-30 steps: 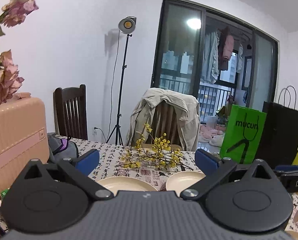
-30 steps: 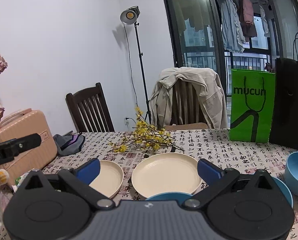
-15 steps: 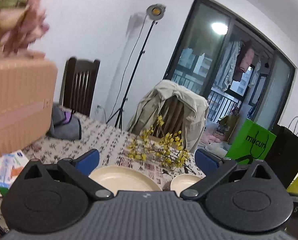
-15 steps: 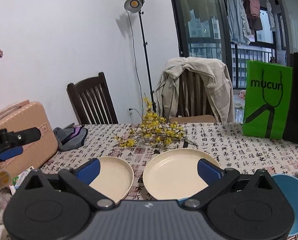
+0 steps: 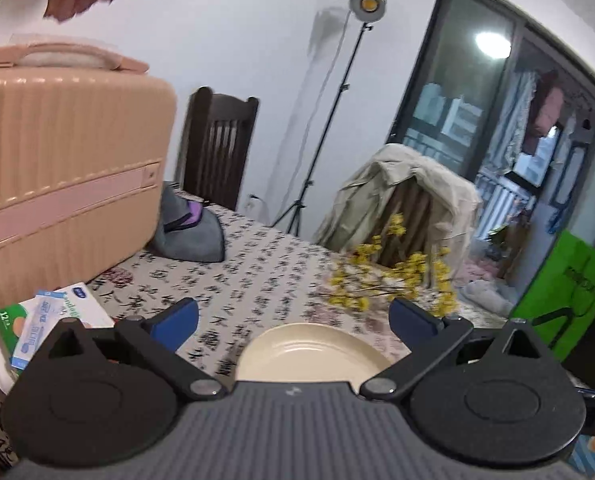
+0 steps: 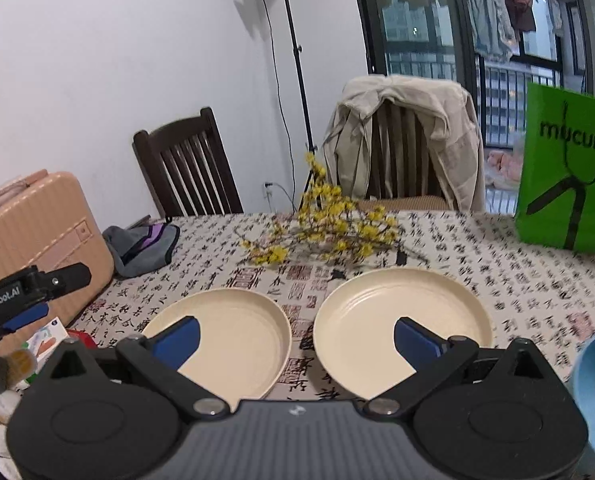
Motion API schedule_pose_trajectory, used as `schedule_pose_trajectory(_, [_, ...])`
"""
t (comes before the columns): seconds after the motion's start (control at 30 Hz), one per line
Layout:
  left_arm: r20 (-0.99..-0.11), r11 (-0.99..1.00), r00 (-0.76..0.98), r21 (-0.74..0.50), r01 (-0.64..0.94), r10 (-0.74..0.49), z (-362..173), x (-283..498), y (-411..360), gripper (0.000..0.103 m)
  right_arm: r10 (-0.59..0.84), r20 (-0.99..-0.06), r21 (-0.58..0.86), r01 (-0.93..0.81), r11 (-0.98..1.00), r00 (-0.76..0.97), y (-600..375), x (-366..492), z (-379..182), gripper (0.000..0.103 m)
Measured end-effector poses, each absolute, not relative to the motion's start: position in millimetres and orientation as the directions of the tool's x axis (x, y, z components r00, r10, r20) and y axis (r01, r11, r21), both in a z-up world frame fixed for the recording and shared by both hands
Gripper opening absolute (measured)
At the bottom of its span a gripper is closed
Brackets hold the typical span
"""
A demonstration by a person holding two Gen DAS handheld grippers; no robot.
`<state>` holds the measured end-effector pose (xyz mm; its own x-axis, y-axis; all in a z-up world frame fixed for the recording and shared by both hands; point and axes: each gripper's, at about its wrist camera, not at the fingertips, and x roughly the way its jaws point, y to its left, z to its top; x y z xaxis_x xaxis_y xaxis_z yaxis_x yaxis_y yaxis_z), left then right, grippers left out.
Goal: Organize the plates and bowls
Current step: 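Swing both tools toward the two cream plates beside the pink suitcase, then close both tools on the rim of one cream plate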
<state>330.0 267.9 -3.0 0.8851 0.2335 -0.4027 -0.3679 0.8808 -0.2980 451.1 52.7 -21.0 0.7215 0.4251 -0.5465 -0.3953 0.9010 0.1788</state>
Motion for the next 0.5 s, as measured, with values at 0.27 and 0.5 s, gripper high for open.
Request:
schedule_pose_trajectory(0.27, [-0.442,0.878,0.86,-0.267,-0.396,0.254,-25.0,350.9,277.8,0.103,0.409,-0.621,0.196,-0.373,0.907,0.668,83.1,480.6,-48.3,0.103])
schedule_pose_trajectory(0.5, [-0.469,0.883,0.832,-0.197,-0.425,0.296,-47.9,371.6,279.7,0.103,0.395,-0.673,0.21,-0.35,0.913,0.625,101.3,501.6,-70.1,0.095])
